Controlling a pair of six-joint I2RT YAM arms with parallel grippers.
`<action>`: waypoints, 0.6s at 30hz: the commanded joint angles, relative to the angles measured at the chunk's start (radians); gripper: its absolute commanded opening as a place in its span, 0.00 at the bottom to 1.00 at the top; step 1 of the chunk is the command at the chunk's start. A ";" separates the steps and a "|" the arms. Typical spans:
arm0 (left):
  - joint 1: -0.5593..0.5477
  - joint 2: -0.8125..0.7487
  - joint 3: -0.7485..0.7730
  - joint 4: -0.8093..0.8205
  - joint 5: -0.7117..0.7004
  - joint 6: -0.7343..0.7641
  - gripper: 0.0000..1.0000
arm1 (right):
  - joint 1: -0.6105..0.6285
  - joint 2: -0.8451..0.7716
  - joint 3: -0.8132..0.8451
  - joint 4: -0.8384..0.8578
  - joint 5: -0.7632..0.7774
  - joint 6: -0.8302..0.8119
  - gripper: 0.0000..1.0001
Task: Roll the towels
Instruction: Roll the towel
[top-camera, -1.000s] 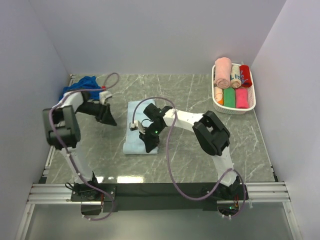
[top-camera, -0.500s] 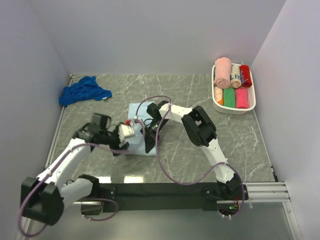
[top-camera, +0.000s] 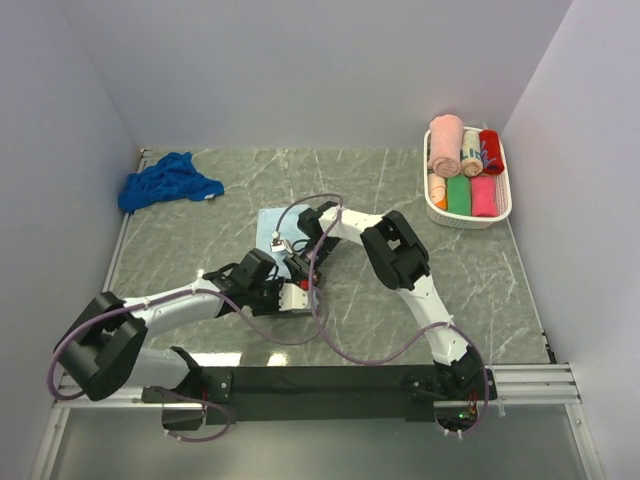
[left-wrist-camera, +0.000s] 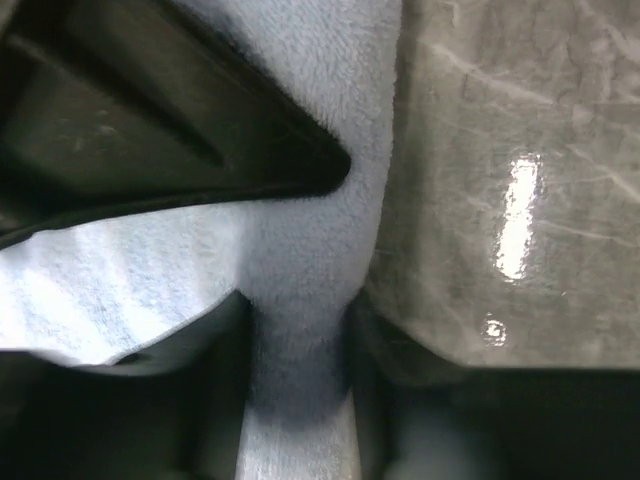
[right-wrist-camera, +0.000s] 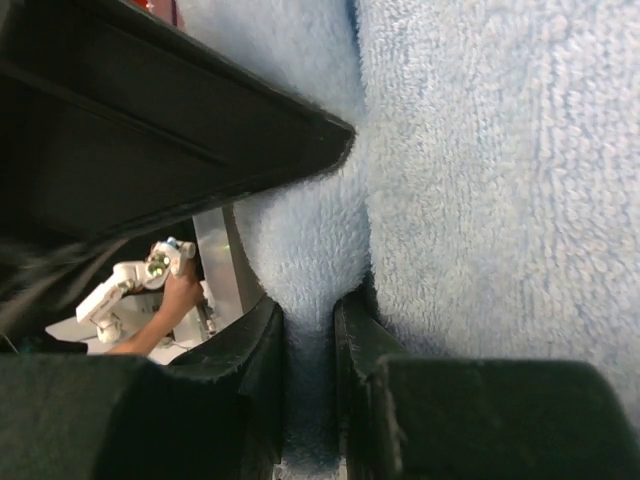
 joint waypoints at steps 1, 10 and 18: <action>-0.017 0.089 0.027 -0.044 -0.060 0.015 0.34 | -0.015 0.041 0.001 0.047 0.169 0.004 0.20; -0.009 0.154 0.127 -0.387 0.105 0.022 0.01 | -0.211 -0.296 -0.213 0.401 0.240 0.327 0.50; 0.133 0.414 0.335 -0.633 0.333 0.082 0.01 | -0.340 -0.719 -0.457 0.590 0.484 0.364 0.59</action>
